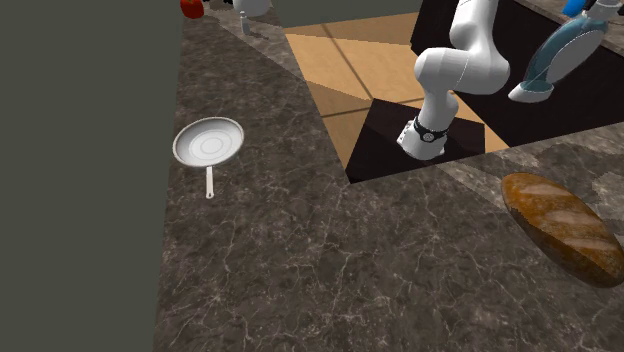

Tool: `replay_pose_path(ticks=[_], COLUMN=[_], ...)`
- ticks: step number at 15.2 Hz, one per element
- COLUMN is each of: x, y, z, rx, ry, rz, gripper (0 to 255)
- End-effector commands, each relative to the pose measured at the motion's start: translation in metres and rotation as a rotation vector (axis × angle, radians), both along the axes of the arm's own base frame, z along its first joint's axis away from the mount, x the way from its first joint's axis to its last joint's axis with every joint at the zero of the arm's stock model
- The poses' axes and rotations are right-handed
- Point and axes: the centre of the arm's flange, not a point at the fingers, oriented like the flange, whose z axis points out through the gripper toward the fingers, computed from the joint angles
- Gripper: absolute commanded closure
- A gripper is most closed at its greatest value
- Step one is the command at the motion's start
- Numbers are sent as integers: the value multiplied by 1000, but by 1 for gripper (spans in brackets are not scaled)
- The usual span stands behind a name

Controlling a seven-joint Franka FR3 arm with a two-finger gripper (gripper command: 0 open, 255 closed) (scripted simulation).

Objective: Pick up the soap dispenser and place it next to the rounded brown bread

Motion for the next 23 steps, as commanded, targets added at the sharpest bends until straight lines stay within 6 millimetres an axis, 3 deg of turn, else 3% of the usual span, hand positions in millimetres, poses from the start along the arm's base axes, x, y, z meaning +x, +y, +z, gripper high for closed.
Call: replay_pose_path(ticks=[1, 23], x=[-2, -2], y=[2, 2], z=[-9, -126], rx=[0, 0], ry=[1, 1], rz=[-1, -1], gripper=[255, 255])
